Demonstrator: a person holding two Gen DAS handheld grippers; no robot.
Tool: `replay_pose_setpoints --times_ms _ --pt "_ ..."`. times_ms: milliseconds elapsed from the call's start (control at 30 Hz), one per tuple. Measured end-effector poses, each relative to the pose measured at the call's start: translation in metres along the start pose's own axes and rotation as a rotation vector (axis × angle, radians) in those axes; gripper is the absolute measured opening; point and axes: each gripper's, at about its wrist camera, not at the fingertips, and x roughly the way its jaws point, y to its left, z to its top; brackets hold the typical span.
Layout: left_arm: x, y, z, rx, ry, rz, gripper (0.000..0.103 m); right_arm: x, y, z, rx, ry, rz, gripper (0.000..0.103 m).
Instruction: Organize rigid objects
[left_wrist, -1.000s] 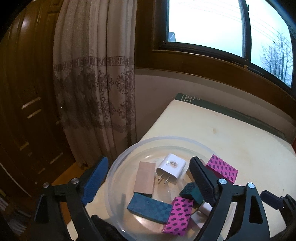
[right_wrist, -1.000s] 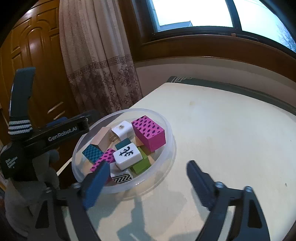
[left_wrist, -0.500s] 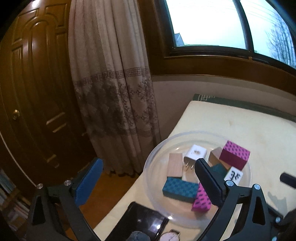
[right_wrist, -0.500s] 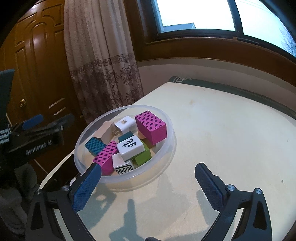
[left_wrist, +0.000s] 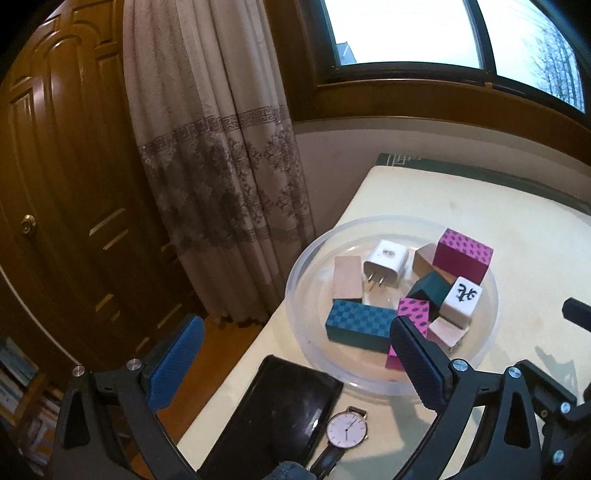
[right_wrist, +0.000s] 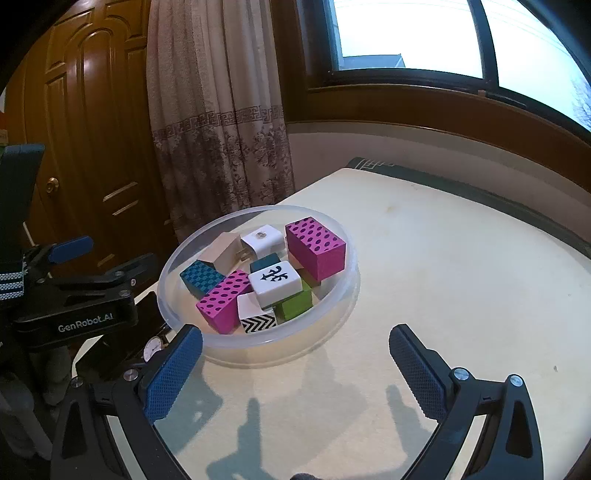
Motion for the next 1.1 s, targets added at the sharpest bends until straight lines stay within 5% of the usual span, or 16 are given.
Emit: replay_pose_setpoints --times_ms 1100 --pt "-0.0005 -0.0008 -0.0057 0.014 0.012 0.013 0.101 0.0023 0.0041 0.0021 0.0 0.015 0.015 0.103"
